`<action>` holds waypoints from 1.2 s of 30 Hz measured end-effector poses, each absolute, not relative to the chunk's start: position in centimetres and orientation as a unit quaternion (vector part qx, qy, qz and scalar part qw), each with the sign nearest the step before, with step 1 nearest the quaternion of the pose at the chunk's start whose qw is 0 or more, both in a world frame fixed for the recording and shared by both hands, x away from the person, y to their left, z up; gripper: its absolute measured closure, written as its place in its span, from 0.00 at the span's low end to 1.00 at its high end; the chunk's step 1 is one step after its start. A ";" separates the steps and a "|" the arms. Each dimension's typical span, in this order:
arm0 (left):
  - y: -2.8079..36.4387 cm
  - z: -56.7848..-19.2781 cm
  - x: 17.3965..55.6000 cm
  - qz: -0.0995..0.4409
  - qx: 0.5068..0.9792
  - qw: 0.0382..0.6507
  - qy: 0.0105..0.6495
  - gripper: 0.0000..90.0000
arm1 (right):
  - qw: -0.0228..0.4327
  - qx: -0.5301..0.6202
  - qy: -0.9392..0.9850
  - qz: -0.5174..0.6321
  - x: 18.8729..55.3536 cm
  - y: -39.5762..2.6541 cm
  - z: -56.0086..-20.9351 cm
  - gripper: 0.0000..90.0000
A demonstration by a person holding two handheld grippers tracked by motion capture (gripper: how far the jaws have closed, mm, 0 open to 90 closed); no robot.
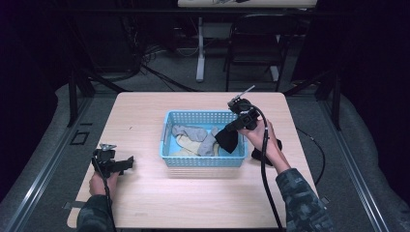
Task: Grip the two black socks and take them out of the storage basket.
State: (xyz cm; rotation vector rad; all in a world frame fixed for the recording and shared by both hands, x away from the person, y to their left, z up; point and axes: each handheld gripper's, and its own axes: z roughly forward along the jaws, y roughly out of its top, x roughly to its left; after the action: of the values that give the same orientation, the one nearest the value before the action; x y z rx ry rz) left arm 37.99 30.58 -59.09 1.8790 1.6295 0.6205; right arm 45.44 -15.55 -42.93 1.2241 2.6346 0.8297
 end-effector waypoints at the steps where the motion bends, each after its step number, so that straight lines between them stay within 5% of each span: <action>1: 30.6 -59.1 38.0 0.232 0.703 0.285 0.609 0.04 | 0.064 0.402 0.872 0.273 45.4 -15.7 -42.5 0.96; 36: 30.6 -59.1 38.0 0.232 0.703 0.285 0.609 0.04 | 0.121 0.394 0.852 0.324 43.6 -18.6 -34.4 0.97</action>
State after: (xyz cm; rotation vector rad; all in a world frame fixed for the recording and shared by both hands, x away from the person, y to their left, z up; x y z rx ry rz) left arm 37.99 30.58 -59.09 1.8791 1.6295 0.6206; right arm 43.64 -18.58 -34.36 1.1494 2.4878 0.9454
